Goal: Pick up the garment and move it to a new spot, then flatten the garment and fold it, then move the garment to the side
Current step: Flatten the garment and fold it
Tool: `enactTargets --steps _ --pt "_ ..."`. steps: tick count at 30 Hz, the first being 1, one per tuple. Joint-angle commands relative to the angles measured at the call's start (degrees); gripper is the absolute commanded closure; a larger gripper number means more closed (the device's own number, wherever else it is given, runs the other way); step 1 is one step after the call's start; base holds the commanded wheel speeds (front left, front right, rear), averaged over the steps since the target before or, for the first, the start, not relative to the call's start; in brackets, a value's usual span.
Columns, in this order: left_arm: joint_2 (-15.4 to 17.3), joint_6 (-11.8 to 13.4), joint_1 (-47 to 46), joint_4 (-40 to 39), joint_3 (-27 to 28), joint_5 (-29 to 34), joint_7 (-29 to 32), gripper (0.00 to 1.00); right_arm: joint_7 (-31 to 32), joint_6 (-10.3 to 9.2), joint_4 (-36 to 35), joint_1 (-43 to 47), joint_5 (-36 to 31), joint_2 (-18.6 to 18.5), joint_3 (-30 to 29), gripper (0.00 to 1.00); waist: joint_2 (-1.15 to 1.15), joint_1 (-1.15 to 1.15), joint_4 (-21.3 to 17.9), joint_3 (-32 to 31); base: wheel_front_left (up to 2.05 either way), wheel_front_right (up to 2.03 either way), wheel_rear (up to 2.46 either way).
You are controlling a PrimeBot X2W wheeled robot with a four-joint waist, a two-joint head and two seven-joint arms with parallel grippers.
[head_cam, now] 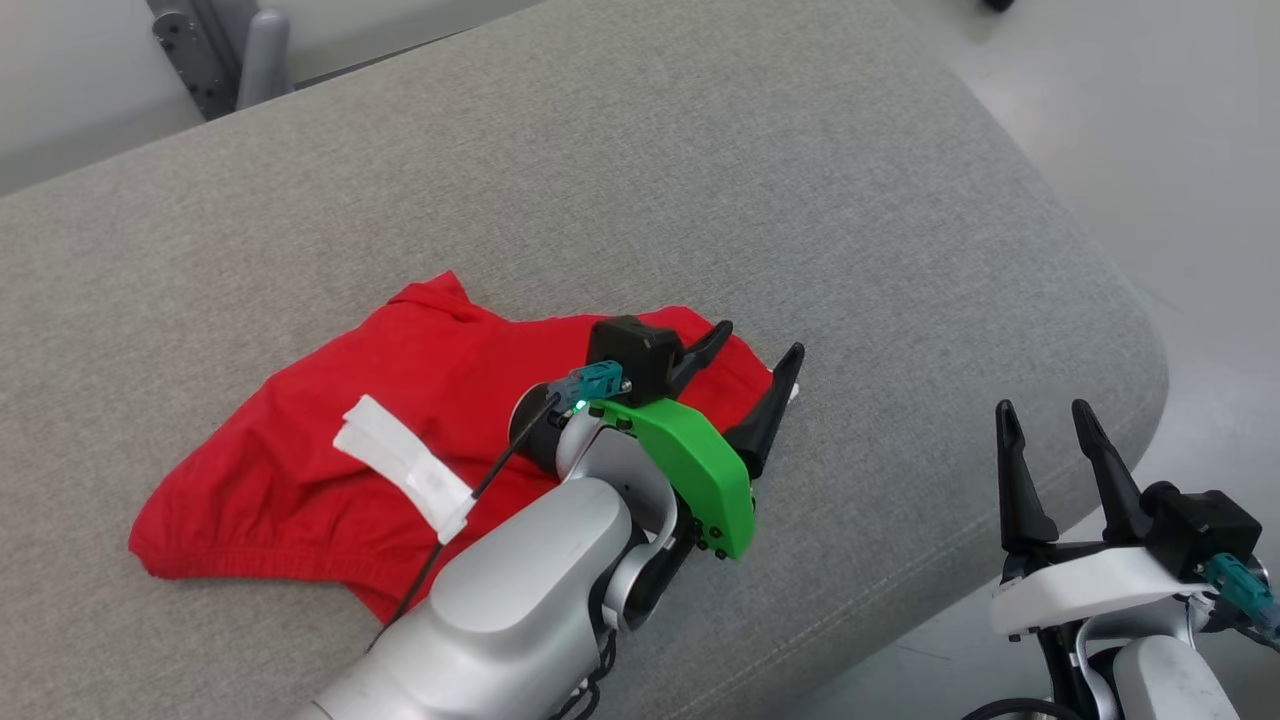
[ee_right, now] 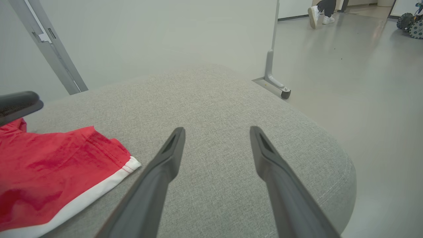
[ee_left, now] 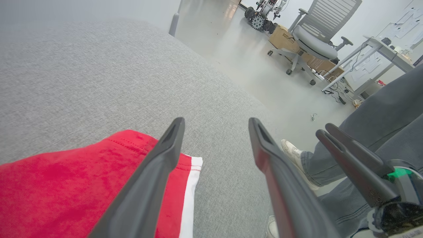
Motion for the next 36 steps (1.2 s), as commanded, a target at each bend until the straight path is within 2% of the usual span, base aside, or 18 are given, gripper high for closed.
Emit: enactTargets --steps 1,8,9,10,15,20,23,28,36 --pt "1.00 0.72 -0.49 -0.15 0.05 1.96 -2.21 0.00 -0.17 -0.02 -0.83 0.37 -1.30 -0.06 -0.50 0.00 0.00 0.00 2.96 -1.03 0.00 0.00 0.00" --pt "7.72 4.41 4.60 -5.21 2.48 5.11 -8.09 0.00 -0.17 -0.03 -3.48 1.14 -5.66 -0.10 -2.71 0.00 0.00 0.00 9.91 -3.95 0.00 0.00 0.00" --pt "9.18 5.33 5.71 -6.18 3.10 5.54 -8.56 0.00 -0.17 -0.02 -3.74 1.19 -6.27 -0.09 -2.95 0.00 0.00 0.00 10.84 -4.31 0.00 0.00 0.00" --pt "9.18 5.33 5.71 -6.18 3.10 5.54 -8.56 0.00 -0.17 -0.02 -3.74 1.19 -6.27 -0.09 -2.95 0.00 0.00 0.00 10.84 -4.31 0.00 0.00 0.00" --pt "15.27 8.94 12.19 -10.43 5.85 9.68 -9.57 0.00 -0.18 -0.03 -4.57 1.54 -8.40 -0.65 -4.01 0.00 0.00 0.00 15.66 -5.99 0.00 0.00 0.00" --pt "19.00 11.12 20.67 -14.16 12.39 14.92 -9.54 0.00 -0.17 -0.03 -4.68 2.55 -9.13 -1.62 -4.72 0.00 0.00 0.00 19.80 -7.39 0.00 0.00 0.00" --pt "19.44 10.36 26.15 -16.17 17.17 17.58 -9.53 0.00 -0.18 -0.03 -4.24 3.47 -9.41 -2.43 -4.86 0.00 0.00 0.00 22.05 -8.70 0.00 0.00 0.00" --pt "18.27 8.20 34.53 -18.02 25.55 22.11 -9.55 0.00 -0.17 -0.03 -3.91 5.16 -10.03 -3.11 -5.53 0.00 0.00 0.00 24.67 -10.86 0.00 0.00 0.00" --pt "16.17 3.46 44.09 -17.49 37.23 29.13 -9.48 0.00 -0.17 -0.03 -2.75 6.53 -10.92 -4.01 -5.24 0.00 0.00 0.00 26.42 -12.86 0.00 0.00 0.00"
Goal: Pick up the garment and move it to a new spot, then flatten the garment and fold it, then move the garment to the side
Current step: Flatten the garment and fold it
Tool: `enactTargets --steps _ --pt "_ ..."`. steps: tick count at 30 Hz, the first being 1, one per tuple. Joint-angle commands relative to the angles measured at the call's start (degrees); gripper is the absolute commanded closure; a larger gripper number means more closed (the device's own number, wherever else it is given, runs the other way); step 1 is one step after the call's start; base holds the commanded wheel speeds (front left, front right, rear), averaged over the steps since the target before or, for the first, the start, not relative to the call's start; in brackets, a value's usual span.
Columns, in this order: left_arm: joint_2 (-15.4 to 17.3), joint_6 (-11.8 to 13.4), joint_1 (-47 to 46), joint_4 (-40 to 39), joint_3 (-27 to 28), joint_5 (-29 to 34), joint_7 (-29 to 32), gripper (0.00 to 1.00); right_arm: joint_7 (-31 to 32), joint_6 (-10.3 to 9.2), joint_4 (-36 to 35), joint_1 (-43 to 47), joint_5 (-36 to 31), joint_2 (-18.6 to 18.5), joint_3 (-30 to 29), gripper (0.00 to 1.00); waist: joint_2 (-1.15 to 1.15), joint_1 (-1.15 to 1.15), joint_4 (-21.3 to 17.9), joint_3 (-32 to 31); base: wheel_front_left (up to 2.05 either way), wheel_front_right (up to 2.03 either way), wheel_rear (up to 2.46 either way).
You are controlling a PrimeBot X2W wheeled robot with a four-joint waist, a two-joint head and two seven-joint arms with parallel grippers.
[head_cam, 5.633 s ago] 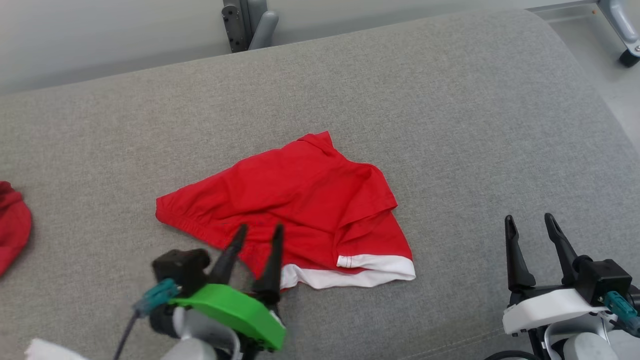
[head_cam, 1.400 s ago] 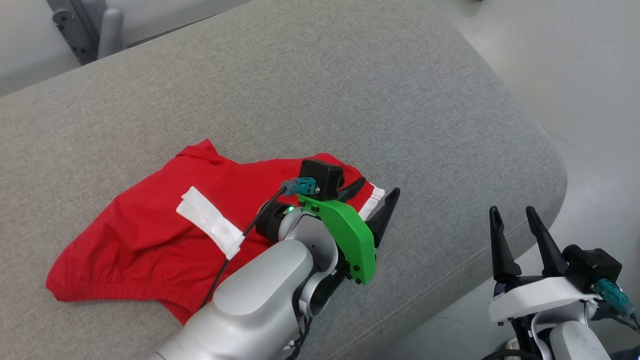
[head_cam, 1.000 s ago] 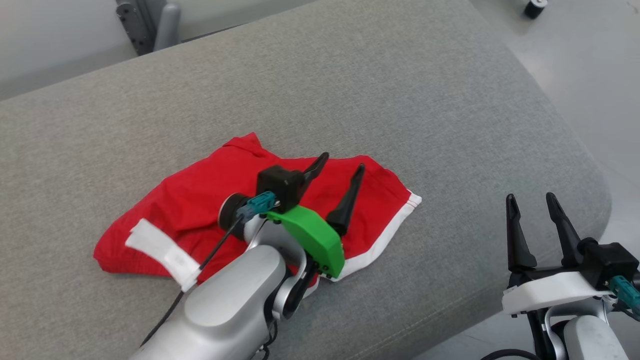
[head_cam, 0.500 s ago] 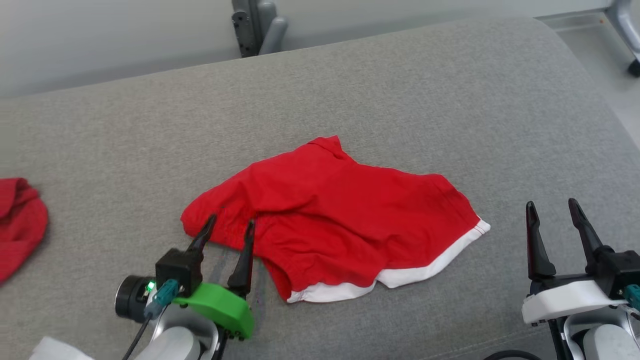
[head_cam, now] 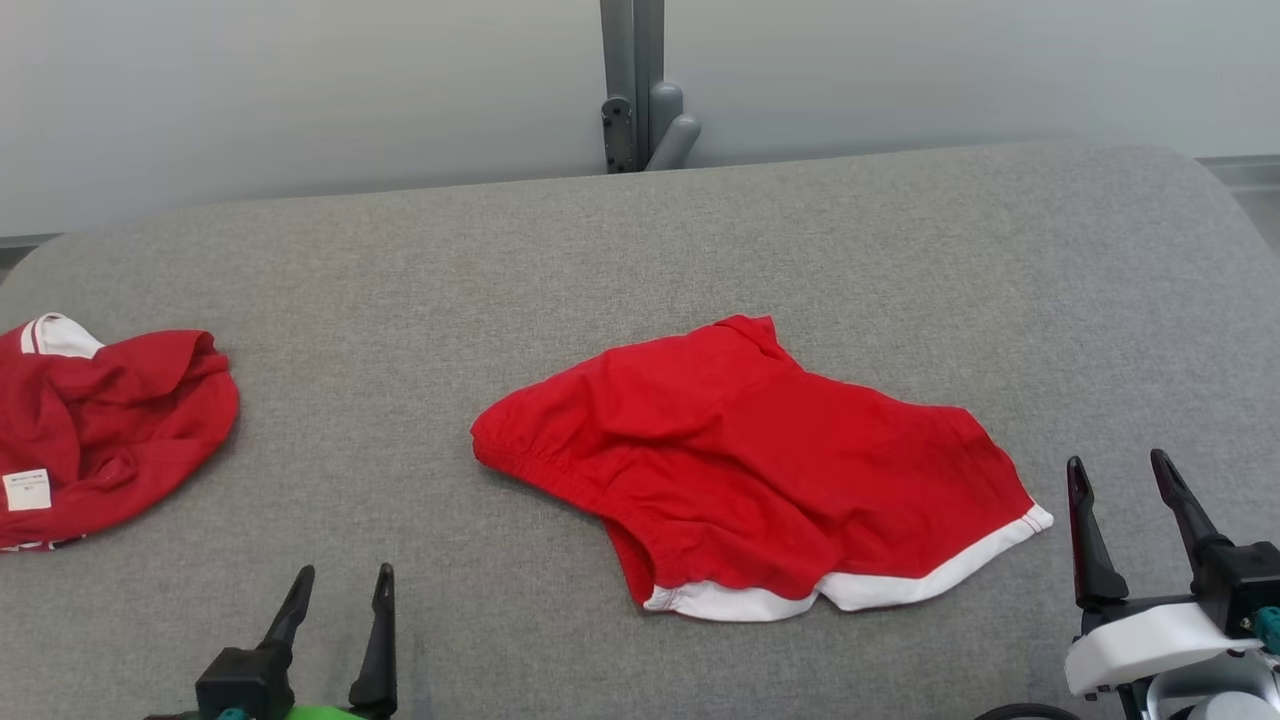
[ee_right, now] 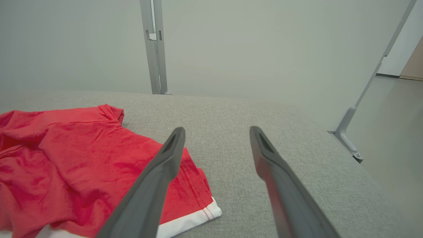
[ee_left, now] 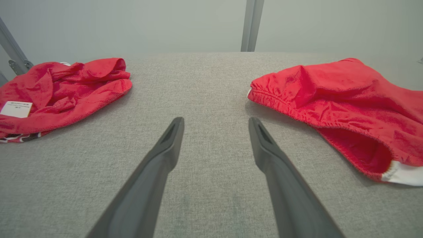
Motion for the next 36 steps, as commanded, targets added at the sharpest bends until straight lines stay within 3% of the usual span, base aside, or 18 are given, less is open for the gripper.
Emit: enactTargets --steps 1,5,6,10,14,24,36 --pt "-0.37 -0.75 1.12 -0.10 1.76 1.12 0.00 0.00 -0.17 -0.04 0.11 0.64 -0.41 -0.34 -0.08 0.00 0.00 0.00 1.26 -1.45 0.00 0.00 0.00" --pt "-2.50 -4.03 4.32 -0.45 7.66 3.26 0.00 0.00 -0.18 -0.04 0.62 1.63 -0.04 0.02 -0.20 0.00 0.00 0.00 1.62 -2.37 0.00 0.00 0.00" --pt "-3.52 -6.39 5.46 -0.94 10.32 4.86 0.00 0.00 -0.18 -0.04 0.92 2.22 0.08 0.25 -0.20 0.00 0.00 0.00 1.66 -2.79 0.00 0.00 0.00" --pt "-5.91 -10.77 7.36 -2.20 15.00 7.64 0.00 0.00 -0.17 -0.04 1.24 2.56 0.18 0.68 -0.10 0.00 0.00 0.00 1.57 -3.30 0.00 0.00 0.00" --pt "-8.04 -13.76 8.55 -2.61 18.35 10.05 0.00 0.00 -0.18 -0.04 1.38 2.71 0.42 0.94 0.11 0.00 0.00 0.00 1.38 -3.37 0.00 0.00 0.00" --pt "-11.32 -16.39 9.40 -2.52 22.96 14.17 0.00 0.00 -0.17 -0.03 1.65 2.68 0.39 1.35 -0.15 0.00 0.00 0.00 0.67 -3.53 0.00 0.00 0.00" --pt "-10.59 -16.66 7.86 -2.81 21.09 14.07 0.00 0.00 -0.17 -0.04 1.44 2.09 0.13 1.66 0.32 0.00 0.00 0.00 0.49 -3.25 0.00 0.00 0.00"
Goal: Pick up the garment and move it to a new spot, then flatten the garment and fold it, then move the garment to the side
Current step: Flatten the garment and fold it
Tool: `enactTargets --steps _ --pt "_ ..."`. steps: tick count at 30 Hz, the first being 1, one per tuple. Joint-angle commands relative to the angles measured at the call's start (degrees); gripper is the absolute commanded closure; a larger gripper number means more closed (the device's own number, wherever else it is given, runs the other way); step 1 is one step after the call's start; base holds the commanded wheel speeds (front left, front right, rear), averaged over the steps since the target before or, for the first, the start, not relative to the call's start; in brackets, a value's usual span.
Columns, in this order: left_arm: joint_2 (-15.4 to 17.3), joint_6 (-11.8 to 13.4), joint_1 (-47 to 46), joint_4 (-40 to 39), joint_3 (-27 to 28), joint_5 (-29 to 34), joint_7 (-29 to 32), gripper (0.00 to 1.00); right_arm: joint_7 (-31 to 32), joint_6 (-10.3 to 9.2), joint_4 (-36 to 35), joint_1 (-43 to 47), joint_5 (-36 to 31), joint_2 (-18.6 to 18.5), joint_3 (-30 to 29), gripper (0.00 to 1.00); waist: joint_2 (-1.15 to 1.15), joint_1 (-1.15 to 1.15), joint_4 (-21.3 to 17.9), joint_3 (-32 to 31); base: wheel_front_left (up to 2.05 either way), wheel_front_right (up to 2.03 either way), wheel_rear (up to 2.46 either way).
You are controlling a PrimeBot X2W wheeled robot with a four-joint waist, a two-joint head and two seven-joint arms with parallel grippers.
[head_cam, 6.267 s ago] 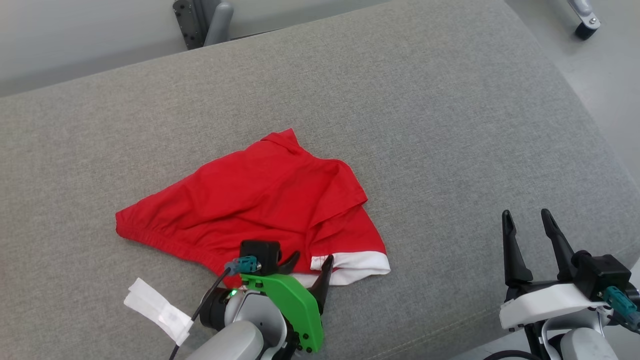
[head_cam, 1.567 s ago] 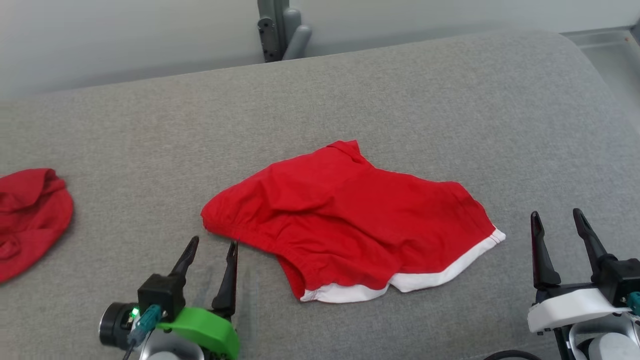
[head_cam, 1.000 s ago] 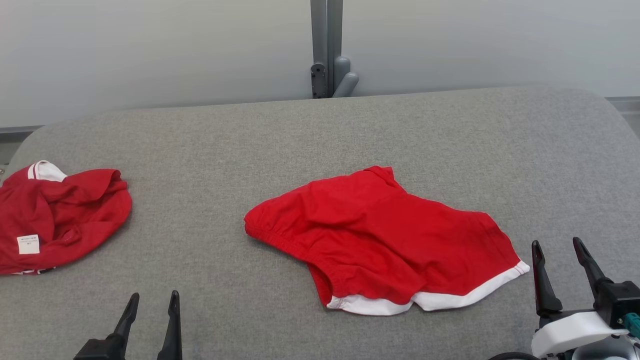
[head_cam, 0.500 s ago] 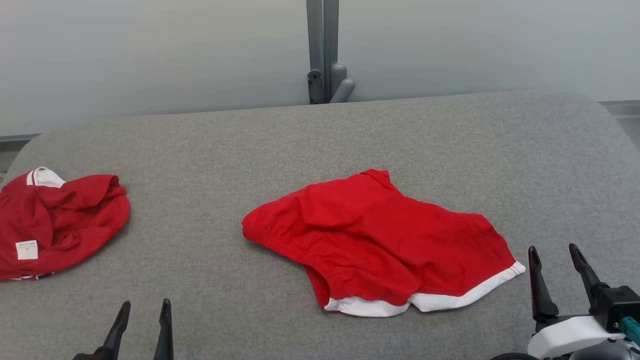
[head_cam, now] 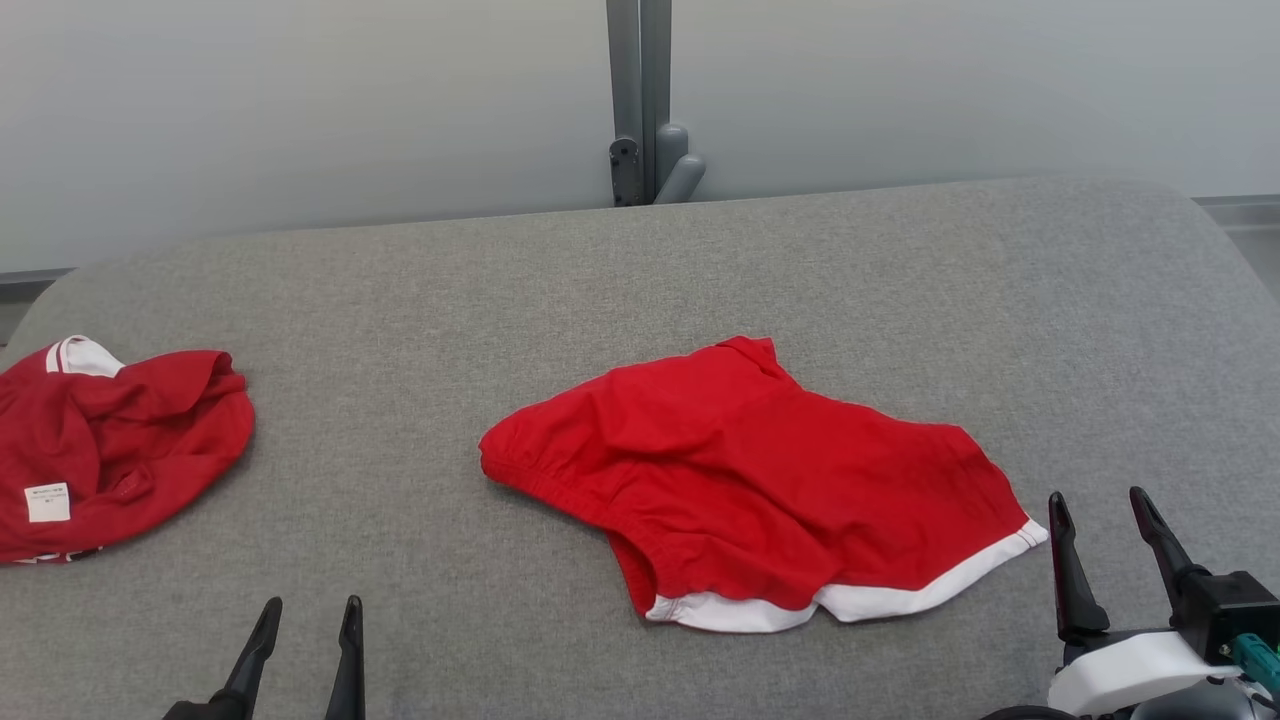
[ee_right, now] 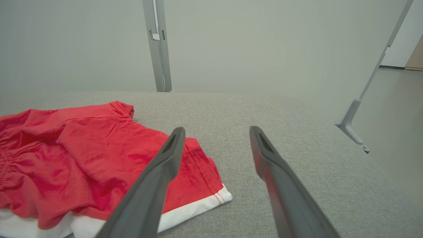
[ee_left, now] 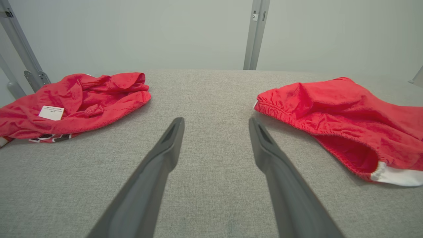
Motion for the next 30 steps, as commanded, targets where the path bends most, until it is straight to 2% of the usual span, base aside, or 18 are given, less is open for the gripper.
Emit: enactTargets --steps 1,10,12,14,17,22,23,26,30 --pt "0.44 -0.12 -0.80 0.10 -0.21 -0.25 0.01 0.00 -0.17 -0.04 -0.09 -0.24 -0.17 -0.09 0.15 0.00 0.00 0.00 -0.02 0.06 0.00 0.00 0.00" --pt "0.62 -0.13 -0.90 0.18 -1.19 -0.34 0.01 0.00 -0.17 -0.04 -0.08 -0.66 0.43 -0.11 0.67 0.00 0.00 0.00 -0.31 -0.02 0.00 0.00 0.00" --pt "0.16 -0.14 -0.65 1.41 -3.09 -1.51 0.01 0.00 -0.18 -0.04 -0.55 -0.59 1.95 -0.87 1.30 0.00 0.00 0.00 -0.12 -0.03 0.00 0.00 0.00" --pt "1.31 -0.14 -1.31 3.13 -7.12 -2.94 0.93 0.00 -0.17 -0.04 -0.08 0.20 3.28 -2.64 1.51 0.00 0.00 0.00 0.00 -0.11 0.00 0.00 0.00" --pt "2.79 -0.05 -3.20 2.96 -12.87 -4.94 6.55 0.00 1.60 -0.05 3.13 0.27 3.68 -7.77 3.67 0.00 0.00 0.00 -0.16 -0.08 0.00 0.00 0.00" --pt "1.79 -0.04 -5.44 -1.05 -18.31 -8.75 17.83 0.00 11.96 -0.05 5.72 -4.37 5.68 -15.73 9.37 0.00 0.00 0.00 -1.28 1.38 0.00 0.00 0.00" --pt "1.79 -0.04 -5.44 -1.05 -18.31 -8.75 17.83 0.00 11.96 -0.05 5.72 -4.37 5.68 -15.73 9.37 0.00 0.00 0.00 -1.28 1.38 0.00 0.00 0.00" --pt "-1.19 0.18 -7.37 -2.55 -20.48 -11.01 23.65 0.00 17.46 -0.07 7.56 -8.06 7.15 -18.57 13.29 0.00 0.00 0.00 -1.66 3.48 0.00 0.00 0.00" --pt "-2.85 1.91 -10.39 -1.71 -22.89 -10.85 28.23 0.00 21.13 -0.07 10.85 -13.29 9.58 -20.86 18.64 0.00 0.00 0.00 -2.04 6.64 0.00 0.00 0.00"
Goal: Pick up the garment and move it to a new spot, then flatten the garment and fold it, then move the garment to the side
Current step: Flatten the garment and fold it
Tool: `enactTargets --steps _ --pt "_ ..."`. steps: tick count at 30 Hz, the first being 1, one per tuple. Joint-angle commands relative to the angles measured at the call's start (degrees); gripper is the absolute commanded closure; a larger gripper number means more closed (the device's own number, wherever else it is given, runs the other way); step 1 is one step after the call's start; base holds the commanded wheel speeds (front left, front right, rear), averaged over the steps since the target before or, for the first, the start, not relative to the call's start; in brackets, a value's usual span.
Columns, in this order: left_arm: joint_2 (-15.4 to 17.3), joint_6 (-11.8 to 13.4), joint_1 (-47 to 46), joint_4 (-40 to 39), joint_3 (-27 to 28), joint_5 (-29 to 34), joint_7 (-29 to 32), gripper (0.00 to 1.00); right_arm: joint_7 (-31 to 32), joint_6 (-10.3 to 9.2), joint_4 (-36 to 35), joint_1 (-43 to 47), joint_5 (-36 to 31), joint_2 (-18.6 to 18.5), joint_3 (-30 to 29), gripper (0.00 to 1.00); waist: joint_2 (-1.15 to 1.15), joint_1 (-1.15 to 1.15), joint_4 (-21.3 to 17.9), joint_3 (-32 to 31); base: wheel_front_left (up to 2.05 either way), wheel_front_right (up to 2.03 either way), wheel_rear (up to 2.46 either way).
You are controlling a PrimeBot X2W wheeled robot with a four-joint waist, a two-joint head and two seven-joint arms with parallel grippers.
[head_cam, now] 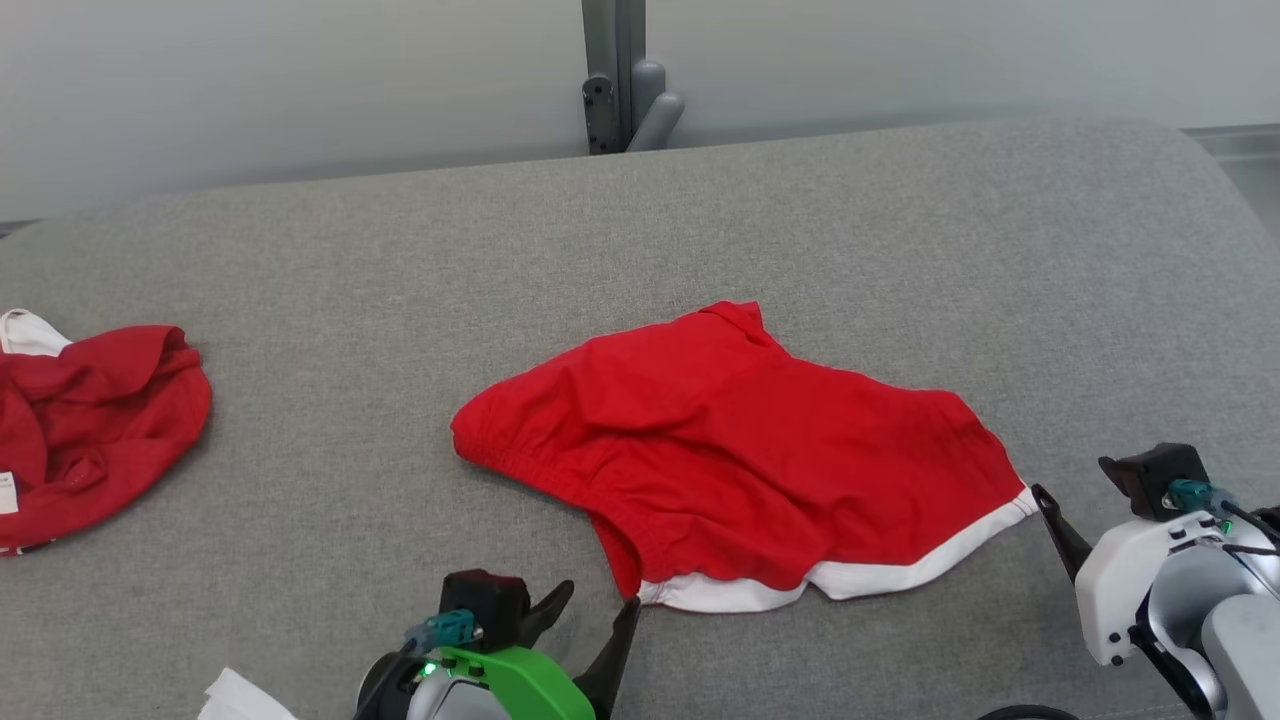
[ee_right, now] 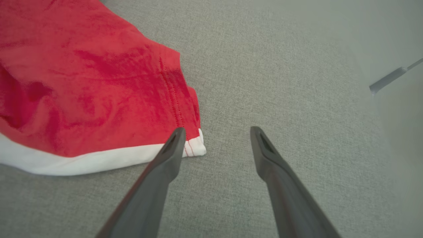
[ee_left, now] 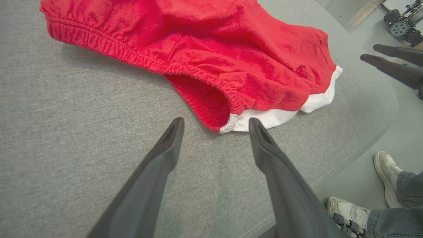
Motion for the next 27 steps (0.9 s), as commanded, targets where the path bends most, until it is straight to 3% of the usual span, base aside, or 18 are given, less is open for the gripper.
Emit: enactTargets --steps 1,6,11,27 --pt "0.04 0.27 -1.11 0.66 -0.46 0.41 0.49 0.00 0.34 -0.10 0.80 -1.17 1.00 -0.33 0.82 0.00 0.00 0.00 -0.49 2.65 0.00 0.00 0.00" --pt "-0.85 1.62 -3.54 3.67 -1.98 0.47 1.60 0.00 1.03 -0.10 5.35 -5.14 3.28 -1.39 6.39 0.00 0.00 0.00 -0.39 4.69 0.00 0.00 0.00" --pt "-1.08 1.10 -4.84 6.10 -2.90 -0.48 1.09 0.00 -0.65 -0.10 9.09 -8.20 5.23 -2.18 10.72 0.00 0.00 0.00 -0.39 5.43 0.00 0.00 0.00" --pt "-1.62 1.69 -8.27 13.41 -5.66 -2.35 -1.88 0.00 -5.85 -0.09 16.43 -13.29 9.10 -2.47 19.22 0.00 0.00 0.00 -0.45 5.04 0.00 0.00 0.00"
